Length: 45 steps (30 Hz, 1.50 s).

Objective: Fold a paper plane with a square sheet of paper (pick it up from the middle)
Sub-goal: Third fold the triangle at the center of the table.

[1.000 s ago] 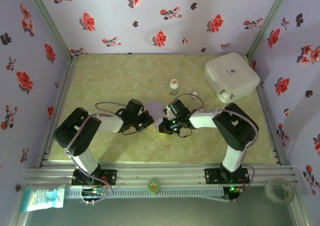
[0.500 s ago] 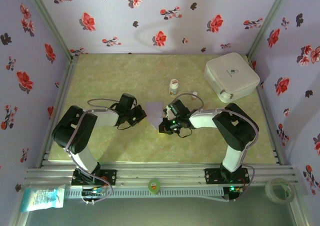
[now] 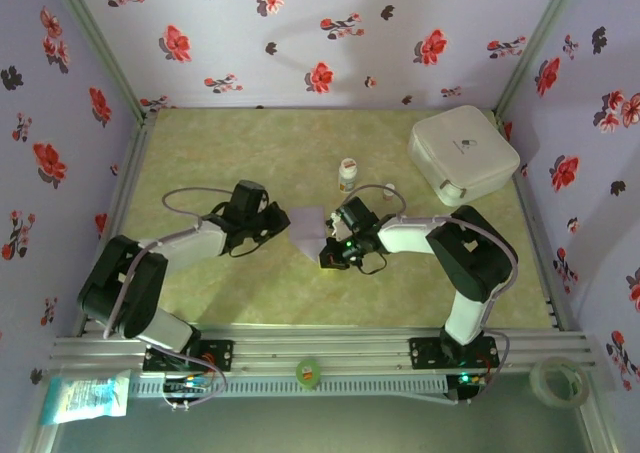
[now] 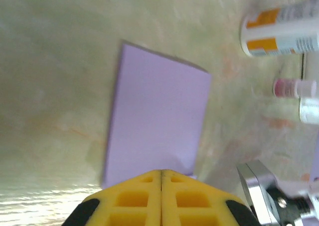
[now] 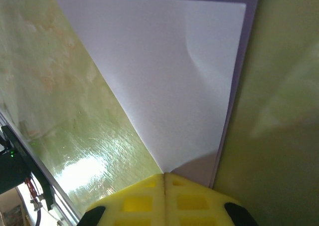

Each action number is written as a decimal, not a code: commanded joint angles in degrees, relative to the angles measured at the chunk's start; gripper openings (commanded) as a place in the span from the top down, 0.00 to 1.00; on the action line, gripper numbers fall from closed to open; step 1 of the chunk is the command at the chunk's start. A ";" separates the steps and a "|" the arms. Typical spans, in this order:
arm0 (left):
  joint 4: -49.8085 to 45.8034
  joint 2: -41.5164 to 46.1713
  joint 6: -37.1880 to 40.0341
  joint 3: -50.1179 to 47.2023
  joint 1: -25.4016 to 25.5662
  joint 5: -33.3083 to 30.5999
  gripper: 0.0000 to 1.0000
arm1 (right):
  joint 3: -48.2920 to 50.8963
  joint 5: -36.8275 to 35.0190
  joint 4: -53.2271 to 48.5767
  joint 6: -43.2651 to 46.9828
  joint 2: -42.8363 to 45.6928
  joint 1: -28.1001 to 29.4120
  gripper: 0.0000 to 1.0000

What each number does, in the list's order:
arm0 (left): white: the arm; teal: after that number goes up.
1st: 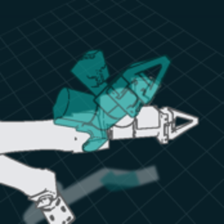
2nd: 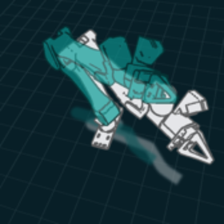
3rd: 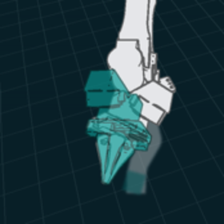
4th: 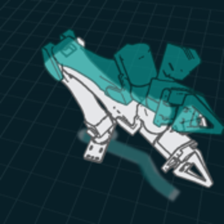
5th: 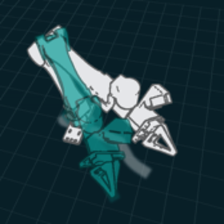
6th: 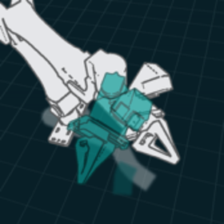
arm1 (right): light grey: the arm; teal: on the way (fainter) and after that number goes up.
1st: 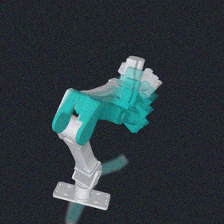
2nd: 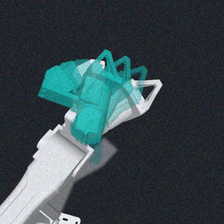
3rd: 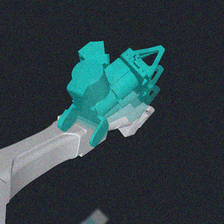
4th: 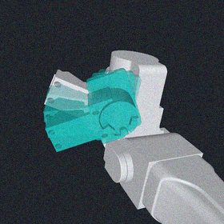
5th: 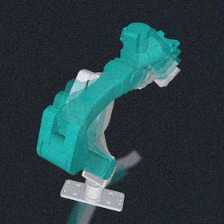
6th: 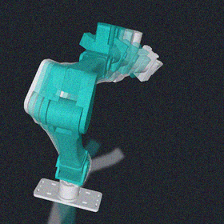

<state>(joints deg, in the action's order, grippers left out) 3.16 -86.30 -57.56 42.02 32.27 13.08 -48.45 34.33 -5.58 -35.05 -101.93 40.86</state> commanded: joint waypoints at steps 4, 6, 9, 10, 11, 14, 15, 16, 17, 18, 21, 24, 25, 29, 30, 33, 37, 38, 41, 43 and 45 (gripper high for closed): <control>5.16 -6.72 1.35 2.00 5.92 4.10 0.95 | -0.50 -1.10 -7.21 2.75 -2.36 -0.70 1.00; 6.13 -8.96 1.44 2.53 6.53 4.90 0.95 | -0.64 -1.28 -7.71 2.79 -2.10 -0.70 1.00; 5.79 -11.61 1.40 2.25 6.48 4.40 0.95 | -0.89 -1.21 -7.90 2.70 -1.55 -0.70 1.00; 5.32 -12.07 1.31 1.83 6.29 3.55 0.95 | -1.15 -1.11 -8.19 2.73 -1.39 -0.70 1.00; 5.04 -12.29 1.19 1.19 6.23 2.52 0.95 | -1.26 -1.08 -8.36 2.62 -1.13 -0.70 1.00; 4.97 -12.44 1.70 -0.72 6.13 1.33 0.96 | -1.94 -0.69 -8.55 2.26 0.40 -0.73 1.00; 5.10 -12.49 1.81 -1.18 5.97 1.36 0.96 | -2.36 -0.35 -8.62 2.06 0.80 -0.70 0.99; 5.19 -12.49 1.77 -1.72 5.97 1.42 0.96 | -2.89 0.07 -8.84 1.48 1.53 -0.55 0.99; 5.34 -12.49 1.75 -2.24 5.99 1.44 0.96 | -3.47 0.35 -8.83 0.85 2.16 0.00 0.98; 5.52 -12.44 1.68 -2.77 6.00 1.50 0.96 | -4.02 0.43 -8.74 0.55 2.71 0.81 0.97; 7.11 -12.13 1.03 -4.59 5.97 1.49 0.96 | -5.68 -3.15 -8.99 -1.26 3.09 2.81 0.96; 8.55 -12.11 0.48 -5.78 5.99 1.51 0.97 | -5.31 -5.79 -4.72 -4.68 2.66 2.65 0.95; 8.74 -12.11 0.43 -5.83 5.97 1.64 0.97 | -5.42 -5.57 -3.12 -5.97 2.01 2.64 0.95; 8.55 -12.14 0.77 -5.31 6.00 1.95 0.97 | -6.20 -4.51 0.02 -7.62 -1.91 2.75 0.93; 8.17 -12.18 0.89 -5.08 5.98 2.03 0.97 | -6.13 -5.27 -0.25 -7.54 -2.51 2.58 0.92; 7.15 -12.23 0.94 -4.42 6.04 1.98 0.98 | -4.63 -4.91 0.31 -7.64 -3.63 2.19 0.92; 5.89 -12.40 1.21 -4.40 5.72 1.16 0.99 | -0.87 -5.32 -0.47 -6.58 -0.50 1.95 0.92; 5.94 -12.32 1.13 -4.60 5.65 1.03 1.00 | 0.25 -4.80 -0.45 -6.04 0.82 1.93 0.91; 5.98 -12.16 1.05 -5.01 5.35 0.89 1.00 | 5.17 -2.41 2.63 -6.43 5.06 1.55 0.89; 5.98 -12.01 0.92 -5.17 5.26 0.84 1.00 | 8.47 -1.77 3.45 -6.45 7.12 1.13 0.89; 6.15 -11.75 1.04 -5.30 5.17 0.90 1.00 | 11.88 -1.81 4.48 -6.52 8.81 0.35 0.89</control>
<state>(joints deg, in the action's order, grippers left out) 15.84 -97.65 -57.23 38.50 38.30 16.53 -40.32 31.79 -1.63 -41.63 -95.37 42.22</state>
